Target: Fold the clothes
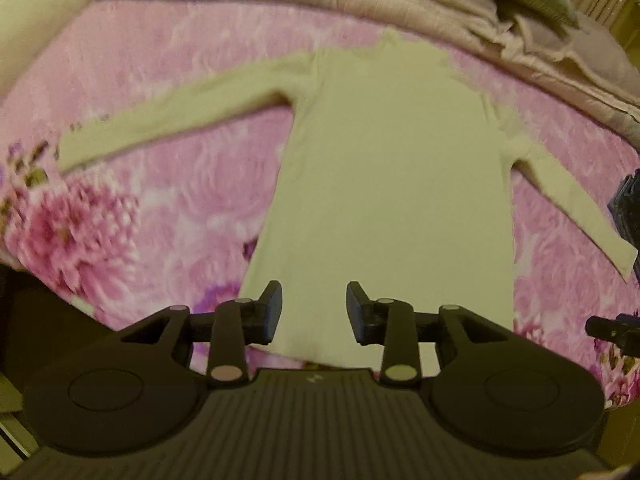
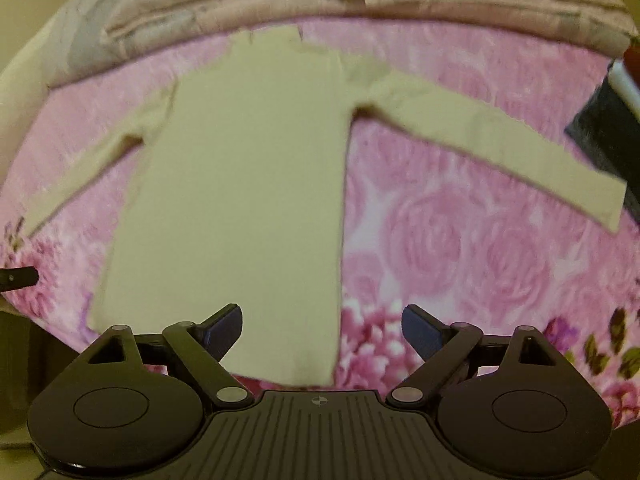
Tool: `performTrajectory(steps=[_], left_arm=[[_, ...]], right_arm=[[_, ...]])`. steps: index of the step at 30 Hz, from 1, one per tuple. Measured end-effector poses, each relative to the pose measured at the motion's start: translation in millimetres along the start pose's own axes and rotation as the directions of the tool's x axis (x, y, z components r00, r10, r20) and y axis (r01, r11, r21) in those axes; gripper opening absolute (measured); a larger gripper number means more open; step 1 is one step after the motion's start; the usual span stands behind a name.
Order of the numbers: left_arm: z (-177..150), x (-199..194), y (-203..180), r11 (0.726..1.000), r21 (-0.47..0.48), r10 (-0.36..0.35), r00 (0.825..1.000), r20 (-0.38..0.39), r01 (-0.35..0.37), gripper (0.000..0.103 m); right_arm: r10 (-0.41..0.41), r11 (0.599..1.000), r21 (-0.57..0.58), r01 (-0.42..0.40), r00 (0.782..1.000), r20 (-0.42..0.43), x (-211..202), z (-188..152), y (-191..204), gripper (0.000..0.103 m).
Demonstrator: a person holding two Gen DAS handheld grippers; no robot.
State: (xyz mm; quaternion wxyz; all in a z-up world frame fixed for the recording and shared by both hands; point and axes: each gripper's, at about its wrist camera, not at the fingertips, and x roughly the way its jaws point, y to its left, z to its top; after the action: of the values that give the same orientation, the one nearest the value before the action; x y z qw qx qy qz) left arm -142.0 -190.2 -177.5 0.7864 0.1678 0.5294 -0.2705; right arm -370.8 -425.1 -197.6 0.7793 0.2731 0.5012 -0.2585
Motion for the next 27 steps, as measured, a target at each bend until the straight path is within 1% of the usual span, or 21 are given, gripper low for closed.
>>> performTrajectory(steps=[4, 7, 11, 15, 27], left_arm=[[7.0, -23.2, -14.1, 0.997, 0.047, 0.062, 0.997, 0.037, -0.064, 0.035], [6.1, -37.8, -21.3, 0.994, 0.067, 0.087, 0.994, 0.059, -0.091, 0.036], [3.5, -49.6, -25.5, 0.989, 0.092, 0.109, 0.992, 0.068, -0.115, 0.037], [-2.0, -57.4, -29.8, 0.987, 0.109, 0.111, 0.991, 0.076, -0.119, 0.038], [-16.8, -64.3, -39.4, 0.983, 0.151, 0.096, 0.993, 0.068, -0.106, 0.038]], right_arm=[[-0.005, 1.000, 0.023, 0.004, 0.999, 0.037, -26.8, 8.8, 0.2, 0.095], [-0.014, 0.999, 0.034, 0.012, 0.999, 0.051, -43.5, 9.4, 1.9, 0.095], [-0.024, 1.000, 0.019, 0.023, 0.998, 0.059, -55.3, 8.2, 6.6, 0.095], [-0.046, 0.999, 0.002, 0.046, 0.997, 0.060, -61.3, 5.2, 10.7, 0.095], [-0.056, 0.998, -0.010, 0.056, 0.997, 0.049, -73.5, -5.3, 11.7, 0.096]])
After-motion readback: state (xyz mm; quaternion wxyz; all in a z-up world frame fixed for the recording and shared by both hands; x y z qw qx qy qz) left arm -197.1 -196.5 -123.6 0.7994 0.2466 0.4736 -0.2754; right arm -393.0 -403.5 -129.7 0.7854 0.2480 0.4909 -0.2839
